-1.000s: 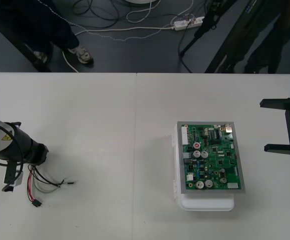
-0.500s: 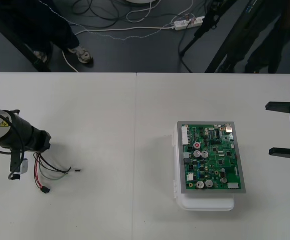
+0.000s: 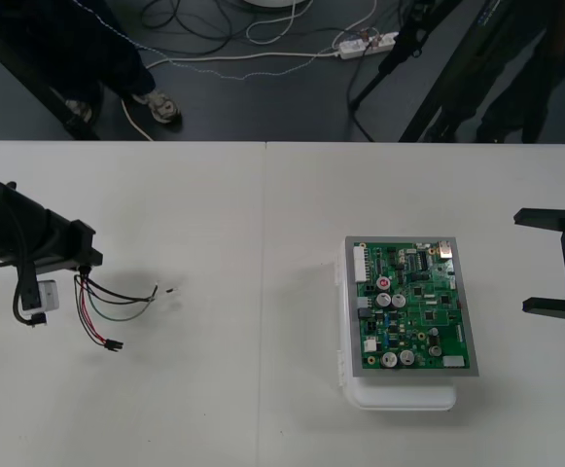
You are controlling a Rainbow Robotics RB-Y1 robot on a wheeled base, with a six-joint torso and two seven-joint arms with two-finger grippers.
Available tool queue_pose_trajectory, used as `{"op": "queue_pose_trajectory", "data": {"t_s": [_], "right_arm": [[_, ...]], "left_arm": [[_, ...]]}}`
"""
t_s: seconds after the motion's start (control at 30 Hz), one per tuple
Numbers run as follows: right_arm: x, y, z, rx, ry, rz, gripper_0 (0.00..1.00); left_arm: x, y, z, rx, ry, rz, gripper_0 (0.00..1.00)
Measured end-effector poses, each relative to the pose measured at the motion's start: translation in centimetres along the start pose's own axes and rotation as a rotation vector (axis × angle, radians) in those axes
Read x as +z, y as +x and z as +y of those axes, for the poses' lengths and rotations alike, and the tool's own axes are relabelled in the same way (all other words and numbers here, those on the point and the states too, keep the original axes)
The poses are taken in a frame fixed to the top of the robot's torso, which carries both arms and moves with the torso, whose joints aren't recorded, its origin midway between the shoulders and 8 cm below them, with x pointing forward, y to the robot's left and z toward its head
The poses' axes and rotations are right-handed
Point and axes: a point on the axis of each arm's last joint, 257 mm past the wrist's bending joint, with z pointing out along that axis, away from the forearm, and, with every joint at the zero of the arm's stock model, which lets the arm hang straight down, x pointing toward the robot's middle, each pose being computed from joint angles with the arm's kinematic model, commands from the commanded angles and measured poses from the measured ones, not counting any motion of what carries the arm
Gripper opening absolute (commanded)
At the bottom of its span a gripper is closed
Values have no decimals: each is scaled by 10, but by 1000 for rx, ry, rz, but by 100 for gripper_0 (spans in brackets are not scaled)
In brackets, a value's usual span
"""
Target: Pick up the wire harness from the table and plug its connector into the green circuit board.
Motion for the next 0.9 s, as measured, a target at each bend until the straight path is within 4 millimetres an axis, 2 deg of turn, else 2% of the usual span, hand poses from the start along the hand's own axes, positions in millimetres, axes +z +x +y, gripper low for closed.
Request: {"op": "queue_pose_trajectory", "data": {"t_s": [0.2,0.37,0.6,0.73,0.9], "right_arm": [[8,-6,6,-29,-30,-5,100],[16,-5,16,-27,-69,-2,100],[19,0,24,-8,-100,11,100],[20,0,27,-8,-110,14,100],[22,1,30,-4,-118,14,100]], "left_arm": [[-26,-1,23,-77,-105,-47,0],[-47,-8,29,-145,-185,-79,0],[-65,-38,36,-283,-283,-143,0],[-78,-56,45,-463,-315,-187,0],[-84,-78,63,-693,-359,-279,0]]}}
